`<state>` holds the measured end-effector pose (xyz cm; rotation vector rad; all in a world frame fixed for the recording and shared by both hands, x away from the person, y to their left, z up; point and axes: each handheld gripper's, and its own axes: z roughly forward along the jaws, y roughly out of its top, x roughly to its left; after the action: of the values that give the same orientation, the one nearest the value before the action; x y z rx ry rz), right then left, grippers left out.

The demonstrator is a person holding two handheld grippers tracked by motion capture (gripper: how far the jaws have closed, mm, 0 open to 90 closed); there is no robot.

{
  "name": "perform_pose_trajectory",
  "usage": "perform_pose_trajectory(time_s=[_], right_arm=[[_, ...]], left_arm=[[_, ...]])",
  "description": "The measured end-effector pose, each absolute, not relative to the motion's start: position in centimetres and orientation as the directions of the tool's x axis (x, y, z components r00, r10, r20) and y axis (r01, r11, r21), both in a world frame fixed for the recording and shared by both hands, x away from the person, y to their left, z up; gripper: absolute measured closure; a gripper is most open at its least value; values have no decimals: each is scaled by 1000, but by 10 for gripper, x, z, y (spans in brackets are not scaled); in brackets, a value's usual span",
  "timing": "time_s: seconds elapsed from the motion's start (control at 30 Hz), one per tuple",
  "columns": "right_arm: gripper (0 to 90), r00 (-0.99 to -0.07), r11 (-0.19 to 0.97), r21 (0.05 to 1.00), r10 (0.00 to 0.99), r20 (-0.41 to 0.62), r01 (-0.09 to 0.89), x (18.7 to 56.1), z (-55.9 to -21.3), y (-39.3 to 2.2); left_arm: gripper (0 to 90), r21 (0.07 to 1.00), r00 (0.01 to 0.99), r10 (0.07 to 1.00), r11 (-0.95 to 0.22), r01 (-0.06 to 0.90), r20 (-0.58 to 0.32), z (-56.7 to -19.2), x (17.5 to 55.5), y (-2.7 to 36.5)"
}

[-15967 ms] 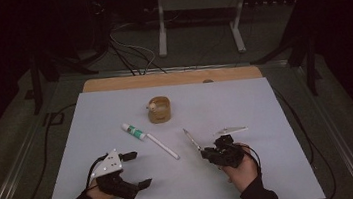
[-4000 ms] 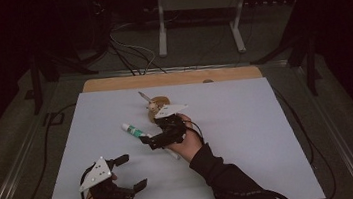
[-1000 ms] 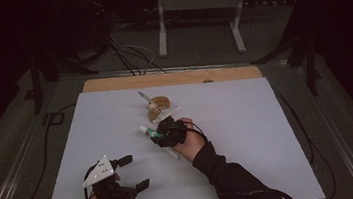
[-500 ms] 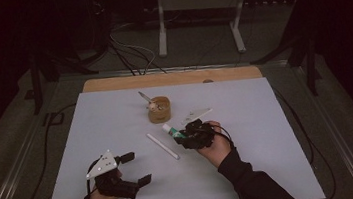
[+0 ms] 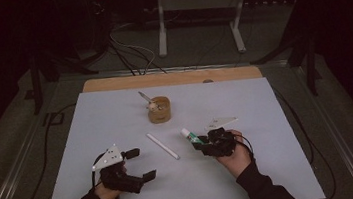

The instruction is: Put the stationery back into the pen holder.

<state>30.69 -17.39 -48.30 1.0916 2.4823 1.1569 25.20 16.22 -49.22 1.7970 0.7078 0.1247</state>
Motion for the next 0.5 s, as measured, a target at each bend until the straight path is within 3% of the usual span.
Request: perform_pose_trajectory(time_s=[0.5], right_arm=[[654, -688, 379, 750, 713, 137, 542, 290, -485, -189]], left_arm=[[4, 861, 763, 552, -148, 487, -336, -481, 272, 143]])
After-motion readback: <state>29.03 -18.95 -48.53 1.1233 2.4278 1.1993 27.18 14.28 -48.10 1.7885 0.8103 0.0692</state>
